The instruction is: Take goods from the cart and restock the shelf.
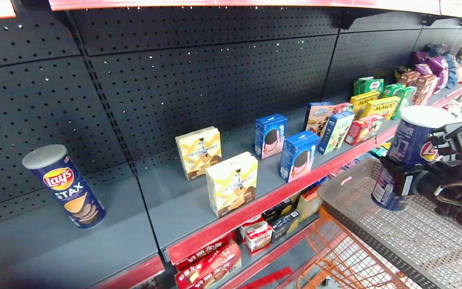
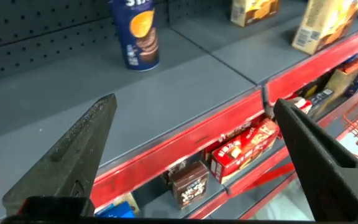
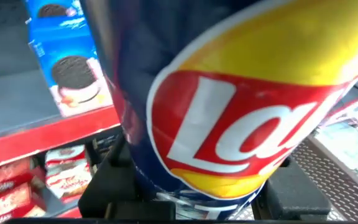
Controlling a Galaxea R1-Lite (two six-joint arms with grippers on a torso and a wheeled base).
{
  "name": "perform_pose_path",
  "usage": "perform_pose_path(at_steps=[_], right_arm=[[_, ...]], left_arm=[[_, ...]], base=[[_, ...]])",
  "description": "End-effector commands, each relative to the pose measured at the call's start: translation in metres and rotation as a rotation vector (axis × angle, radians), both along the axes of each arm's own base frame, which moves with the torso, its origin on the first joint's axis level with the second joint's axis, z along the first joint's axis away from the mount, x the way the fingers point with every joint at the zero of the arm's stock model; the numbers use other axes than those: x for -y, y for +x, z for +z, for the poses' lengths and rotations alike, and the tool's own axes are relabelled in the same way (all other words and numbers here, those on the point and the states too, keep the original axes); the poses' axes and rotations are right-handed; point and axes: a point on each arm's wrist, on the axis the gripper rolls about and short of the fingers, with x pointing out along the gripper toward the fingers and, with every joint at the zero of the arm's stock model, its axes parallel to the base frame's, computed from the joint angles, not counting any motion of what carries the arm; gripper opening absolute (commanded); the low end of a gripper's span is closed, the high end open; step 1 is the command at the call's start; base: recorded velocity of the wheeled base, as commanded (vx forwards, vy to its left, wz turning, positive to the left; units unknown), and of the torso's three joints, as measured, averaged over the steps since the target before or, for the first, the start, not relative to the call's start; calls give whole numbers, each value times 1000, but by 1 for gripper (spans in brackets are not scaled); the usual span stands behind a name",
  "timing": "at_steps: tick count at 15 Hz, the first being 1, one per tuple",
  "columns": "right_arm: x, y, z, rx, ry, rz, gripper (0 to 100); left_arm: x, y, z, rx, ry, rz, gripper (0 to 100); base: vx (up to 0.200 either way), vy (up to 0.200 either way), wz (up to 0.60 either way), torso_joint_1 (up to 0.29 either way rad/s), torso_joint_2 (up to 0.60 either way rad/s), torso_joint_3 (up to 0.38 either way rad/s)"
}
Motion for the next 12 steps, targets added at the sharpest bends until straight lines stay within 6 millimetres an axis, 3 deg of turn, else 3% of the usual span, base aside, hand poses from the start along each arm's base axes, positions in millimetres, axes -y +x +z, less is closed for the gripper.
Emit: perform_pose_path(at_steps=[1,2,10,12], right_arm=[[-1,-4,0,1,0,3,0],[-1,-5,1,5,1,9,0],[-1,-13,7,29,7,23,0],[3,-21,16,38,9,10,0]], left_arm=[[0,0,0,-1,1,-1,100],[0,0,0,-1,1,1,100],[0,0,0,-1,1,-1,100],[0,0,0,-1,1,-1,100]], base=[[0,0,0,0,0,0],[0,0,0,0,0,0],[0,0,600,2,3,5],[0,0,0,0,0,0]])
